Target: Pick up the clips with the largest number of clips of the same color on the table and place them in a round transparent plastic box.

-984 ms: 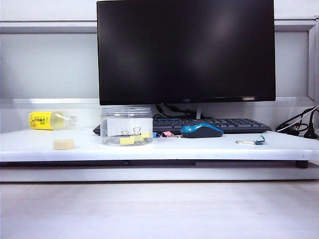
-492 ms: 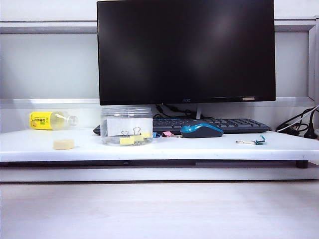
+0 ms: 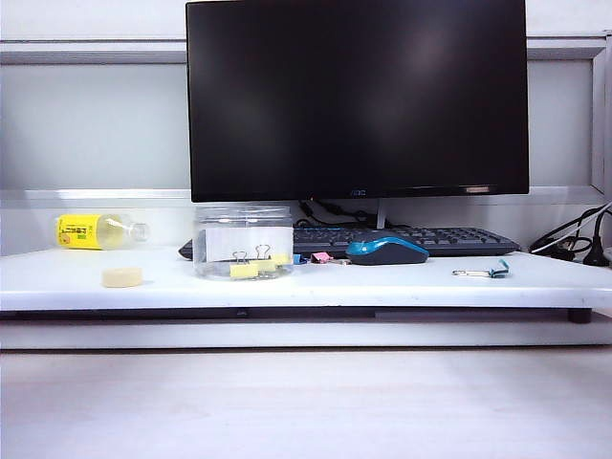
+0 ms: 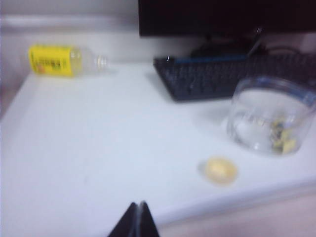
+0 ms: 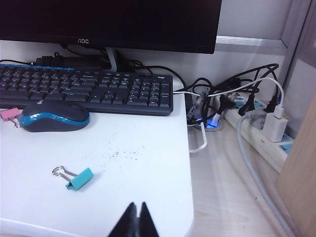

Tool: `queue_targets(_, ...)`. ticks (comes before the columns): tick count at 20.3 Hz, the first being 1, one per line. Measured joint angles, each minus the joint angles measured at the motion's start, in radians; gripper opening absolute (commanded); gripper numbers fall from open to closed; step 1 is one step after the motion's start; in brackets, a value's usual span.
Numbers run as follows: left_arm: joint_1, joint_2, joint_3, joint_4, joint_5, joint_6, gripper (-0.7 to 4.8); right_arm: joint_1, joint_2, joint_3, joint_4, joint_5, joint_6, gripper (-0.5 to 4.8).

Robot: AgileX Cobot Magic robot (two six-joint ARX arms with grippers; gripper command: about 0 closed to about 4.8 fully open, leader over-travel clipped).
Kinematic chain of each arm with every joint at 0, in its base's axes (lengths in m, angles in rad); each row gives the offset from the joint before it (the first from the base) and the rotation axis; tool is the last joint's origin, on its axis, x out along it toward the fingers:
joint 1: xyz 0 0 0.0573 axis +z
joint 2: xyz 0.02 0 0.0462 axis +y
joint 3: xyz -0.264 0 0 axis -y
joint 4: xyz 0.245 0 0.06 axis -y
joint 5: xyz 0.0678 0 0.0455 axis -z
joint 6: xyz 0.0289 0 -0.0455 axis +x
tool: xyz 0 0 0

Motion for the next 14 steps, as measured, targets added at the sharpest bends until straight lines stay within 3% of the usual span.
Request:
queue_targets(6, 0.000, 0.000, 0.000, -0.008, -0.061, 0.000, 0.16, 0.000, 0.000, 0.000, -0.062, -0.110, 0.008, 0.16)
queue_targets(10, 0.000, 0.000, 0.000, -0.010, -0.072, -0.001, 0.17, 0.001, 0.000, 0.000, -0.158, -0.112, 0.098, 0.17)
queue_targets(14, 0.000, 0.000, 0.000, -0.050, -0.075, -0.001, 0.17, 0.001, 0.001, 0.000, -0.184, -0.111, 0.105, 0.17)
